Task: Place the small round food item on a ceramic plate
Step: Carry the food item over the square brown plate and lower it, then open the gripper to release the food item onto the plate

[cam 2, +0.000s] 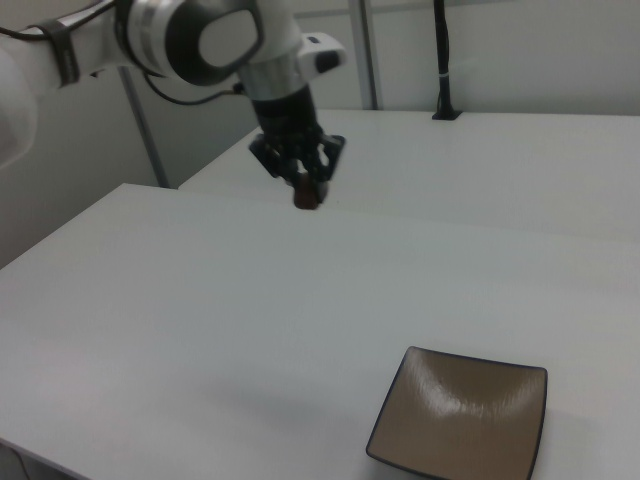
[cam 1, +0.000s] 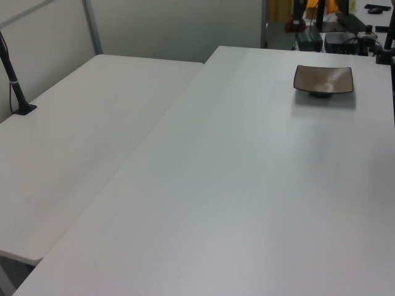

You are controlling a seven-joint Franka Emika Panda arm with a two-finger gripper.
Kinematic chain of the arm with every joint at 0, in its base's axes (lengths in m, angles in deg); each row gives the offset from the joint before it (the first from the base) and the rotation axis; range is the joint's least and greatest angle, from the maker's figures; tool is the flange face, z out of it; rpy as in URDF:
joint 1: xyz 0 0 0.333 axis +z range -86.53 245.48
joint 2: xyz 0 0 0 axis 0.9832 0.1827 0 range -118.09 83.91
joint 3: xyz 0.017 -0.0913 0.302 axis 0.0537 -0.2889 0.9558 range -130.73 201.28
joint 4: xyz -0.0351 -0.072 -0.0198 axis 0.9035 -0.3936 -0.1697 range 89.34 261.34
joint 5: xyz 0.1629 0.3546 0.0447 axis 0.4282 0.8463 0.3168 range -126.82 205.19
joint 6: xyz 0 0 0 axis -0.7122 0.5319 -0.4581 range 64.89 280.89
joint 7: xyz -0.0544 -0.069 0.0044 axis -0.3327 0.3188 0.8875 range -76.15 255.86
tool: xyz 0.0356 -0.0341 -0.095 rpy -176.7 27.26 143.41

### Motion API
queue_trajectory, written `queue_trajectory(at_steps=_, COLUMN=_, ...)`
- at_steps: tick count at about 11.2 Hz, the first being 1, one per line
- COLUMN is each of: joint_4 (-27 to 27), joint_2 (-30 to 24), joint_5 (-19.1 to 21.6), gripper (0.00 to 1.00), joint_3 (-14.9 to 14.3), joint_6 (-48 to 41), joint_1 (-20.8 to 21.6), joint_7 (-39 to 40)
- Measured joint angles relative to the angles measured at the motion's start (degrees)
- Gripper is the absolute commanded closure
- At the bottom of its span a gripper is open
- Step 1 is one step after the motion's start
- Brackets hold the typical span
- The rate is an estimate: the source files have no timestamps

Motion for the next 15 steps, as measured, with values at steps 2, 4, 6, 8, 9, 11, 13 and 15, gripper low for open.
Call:
queue_trajectory(at_steps=2, joint_4=0.53, joint_2=0.92, joint_5=0.05, gripper=0.71, joint_3=-0.98, joint_6=0.0, joint_1=-3.83, joint_7=5.87)
queue_trajectory(at_steps=4, joint_4=1.32, joint_2=3.32, joint_5=0.06, gripper=0.71, joint_3=-2.21, joint_6=1.09, joint_1=-5.94, joint_7=9.79)
queue_trajectory(at_steps=6, joint_4=3.51, joint_2=6.21, joint_5=0.06, gripper=0.71, joint_3=-2.52, joint_6=6.74, joint_1=-7.74, joint_7=11.98)
queue_trajectory(at_steps=8, joint_4=6.83, joint_2=8.39, joint_5=0.05, gripper=0.71, joint_3=-3.0, joint_6=11.95, joint_1=-8.86, joint_7=13.26)
queue_trajectory(at_steps=9, joint_4=8.19, joint_2=9.12, joint_5=0.04, gripper=0.71, joint_3=-3.68, joint_6=13.53, joint_1=-9.15, joint_7=14.81)
queue_trajectory(at_steps=11, joint_4=10.22, joint_2=9.9, joint_5=0.04, gripper=0.69, joint_3=-5.59, joint_6=14.33, joint_1=-9.56, joint_7=18.95)
queue_trajectory(at_steps=13, joint_4=12.73, joint_2=10.47, joint_5=0.04, gripper=0.69, joint_3=-7.12, joint_6=17.35, joint_1=-9.99, joint_7=22.38)
queue_trajectory(at_steps=15, joint_4=16.06, joint_2=10.96, joint_5=0.04, gripper=0.68, joint_3=-8.28, joint_6=22.88, joint_1=-10.25, joint_7=23.71)
